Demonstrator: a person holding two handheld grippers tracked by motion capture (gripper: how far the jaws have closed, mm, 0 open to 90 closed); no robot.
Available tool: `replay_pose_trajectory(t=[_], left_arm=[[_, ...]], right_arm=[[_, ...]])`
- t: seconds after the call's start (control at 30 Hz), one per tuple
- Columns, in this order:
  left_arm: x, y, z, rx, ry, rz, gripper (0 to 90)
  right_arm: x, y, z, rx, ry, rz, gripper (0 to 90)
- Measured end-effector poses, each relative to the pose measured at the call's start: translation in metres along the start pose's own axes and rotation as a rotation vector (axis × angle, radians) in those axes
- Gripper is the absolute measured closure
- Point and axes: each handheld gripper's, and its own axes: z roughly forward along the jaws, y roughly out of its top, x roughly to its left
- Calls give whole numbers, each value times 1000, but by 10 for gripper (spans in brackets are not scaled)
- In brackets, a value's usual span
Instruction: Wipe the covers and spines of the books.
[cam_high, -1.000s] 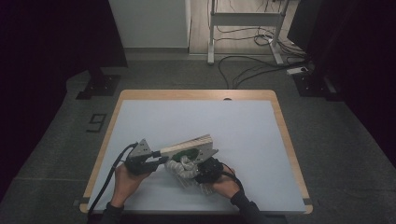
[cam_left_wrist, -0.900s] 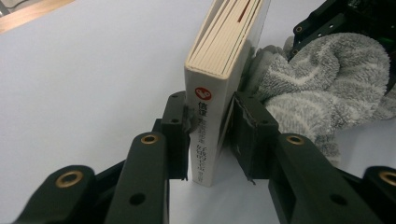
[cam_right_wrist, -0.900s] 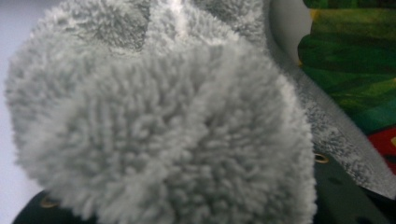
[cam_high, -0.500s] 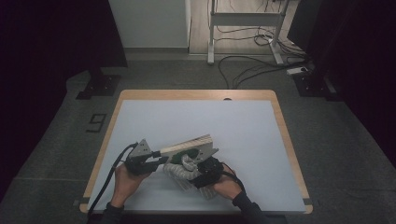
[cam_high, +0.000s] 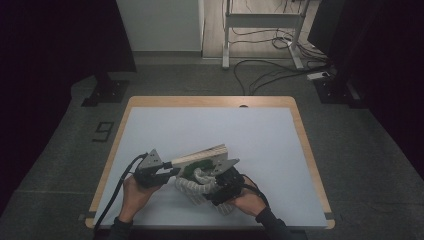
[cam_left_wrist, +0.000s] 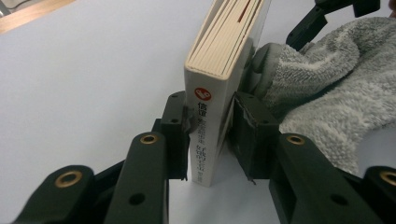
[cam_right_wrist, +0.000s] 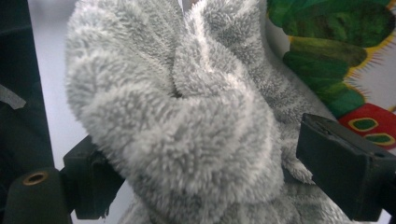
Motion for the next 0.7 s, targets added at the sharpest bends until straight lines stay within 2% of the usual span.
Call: replay_pose_trajectory(t=[0.37, 0.7], left_arm=[[0, 0, 0, -1, 0, 1, 666], [0, 0, 1, -1, -1, -1, 665]], right_arm=[[1, -6, -22, -27, -10, 12, 122], [-11, -23, -53, -58, -33, 54, 125]])
